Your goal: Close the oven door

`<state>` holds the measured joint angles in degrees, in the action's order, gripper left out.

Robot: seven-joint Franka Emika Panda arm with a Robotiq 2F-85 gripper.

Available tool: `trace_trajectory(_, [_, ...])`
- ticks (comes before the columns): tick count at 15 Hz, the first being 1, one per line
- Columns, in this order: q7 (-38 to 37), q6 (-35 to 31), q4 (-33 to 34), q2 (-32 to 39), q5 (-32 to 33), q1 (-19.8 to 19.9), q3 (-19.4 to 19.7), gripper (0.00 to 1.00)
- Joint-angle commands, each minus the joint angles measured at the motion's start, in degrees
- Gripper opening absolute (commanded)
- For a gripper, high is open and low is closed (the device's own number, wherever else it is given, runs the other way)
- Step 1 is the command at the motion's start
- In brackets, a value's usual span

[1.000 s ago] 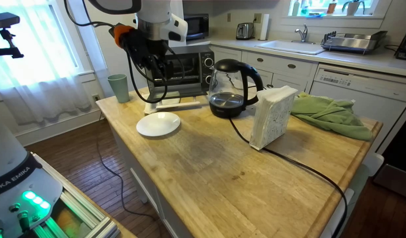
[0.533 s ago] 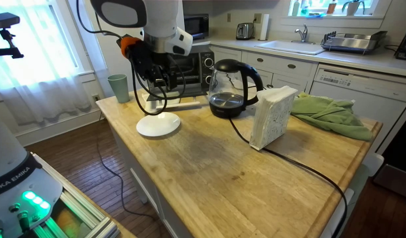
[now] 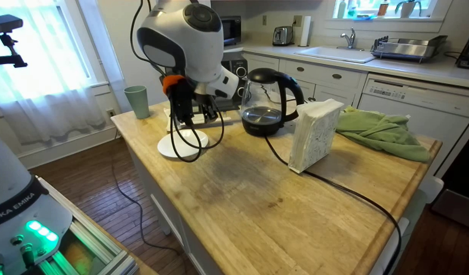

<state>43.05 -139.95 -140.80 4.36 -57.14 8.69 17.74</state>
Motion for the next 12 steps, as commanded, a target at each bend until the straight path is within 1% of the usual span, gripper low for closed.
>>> trace_trajectory(1, [4.59, 0.10, 5.40, 8.26, -7.12, 2.99, -3.14, 0.18])
trace_trajectory(3, [4.68, 0.58, 7.56, 11.50, -9.97, 4.09, -4.43, 0.04])
trace_trajectory(4, [4.94, 0.60, 8.55, 12.89, -11.75, 4.56, -5.10, 0.00])
trace_trajectory(8, [5.75, 0.36, 12.21, 17.47, -18.39, 5.21, -7.58, 0.00])
trace_trajectory(12, [6.38, 0.99, 14.38, 20.37, -23.87, 5.07, -8.85, 0.00])
